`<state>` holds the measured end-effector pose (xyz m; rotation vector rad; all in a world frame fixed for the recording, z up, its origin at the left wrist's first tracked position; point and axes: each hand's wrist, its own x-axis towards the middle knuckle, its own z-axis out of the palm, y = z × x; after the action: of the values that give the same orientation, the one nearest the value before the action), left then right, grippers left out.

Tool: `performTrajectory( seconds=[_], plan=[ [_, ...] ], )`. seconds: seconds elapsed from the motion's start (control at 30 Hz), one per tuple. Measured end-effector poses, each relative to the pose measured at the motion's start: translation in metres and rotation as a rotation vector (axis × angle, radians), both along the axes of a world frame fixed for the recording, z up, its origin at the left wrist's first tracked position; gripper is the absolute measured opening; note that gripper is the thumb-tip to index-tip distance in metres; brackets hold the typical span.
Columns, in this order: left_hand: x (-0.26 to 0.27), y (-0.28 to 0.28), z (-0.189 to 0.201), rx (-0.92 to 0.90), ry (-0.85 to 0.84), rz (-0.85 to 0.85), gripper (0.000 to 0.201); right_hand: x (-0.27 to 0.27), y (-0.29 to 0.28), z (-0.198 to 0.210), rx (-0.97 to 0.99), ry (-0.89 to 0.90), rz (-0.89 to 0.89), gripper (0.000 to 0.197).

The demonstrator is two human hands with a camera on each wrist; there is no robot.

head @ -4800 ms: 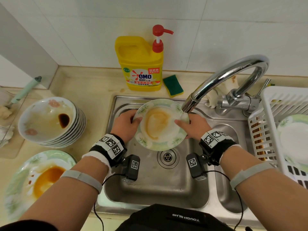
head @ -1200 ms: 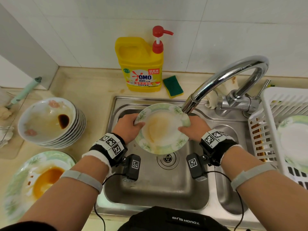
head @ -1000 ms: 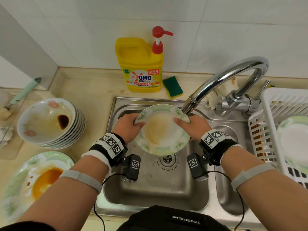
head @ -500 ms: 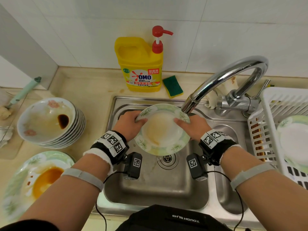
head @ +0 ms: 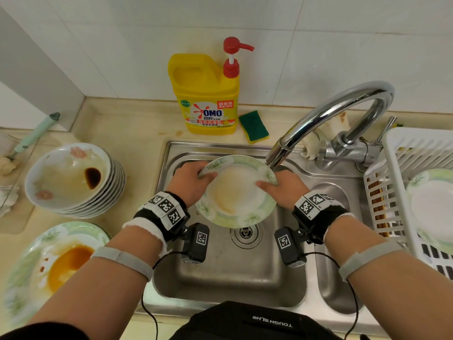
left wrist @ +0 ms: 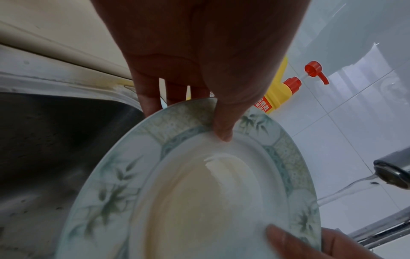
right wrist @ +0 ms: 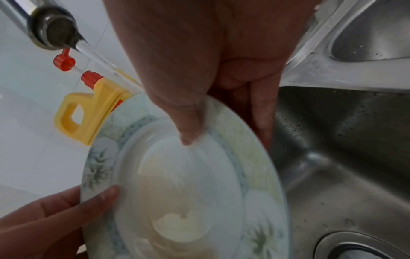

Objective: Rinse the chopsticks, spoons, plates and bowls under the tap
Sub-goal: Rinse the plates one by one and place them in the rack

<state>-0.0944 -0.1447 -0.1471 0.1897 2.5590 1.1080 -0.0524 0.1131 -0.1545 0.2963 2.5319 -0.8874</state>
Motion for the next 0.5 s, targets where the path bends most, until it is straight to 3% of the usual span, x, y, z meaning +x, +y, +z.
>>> performTrajectory(
  seconds=[0.17,0.37,0.5],
  plan=[
    [0.002,0.001,0.002,0.015,0.014,0.009,0.021,0.001,0.0,-0.004,-0.022,-0.012,0.032,0.02],
    [0.004,-0.004,-0.007,0.073,-0.036,0.056,0.012,0.002,0.0,-0.003,-0.068,0.074,-0.008,0.045],
    [0.01,-0.01,-0.013,0.163,-0.07,0.105,0.011,0.004,0.004,-0.007,-0.088,0.076,0.027,0.037]
  ],
)
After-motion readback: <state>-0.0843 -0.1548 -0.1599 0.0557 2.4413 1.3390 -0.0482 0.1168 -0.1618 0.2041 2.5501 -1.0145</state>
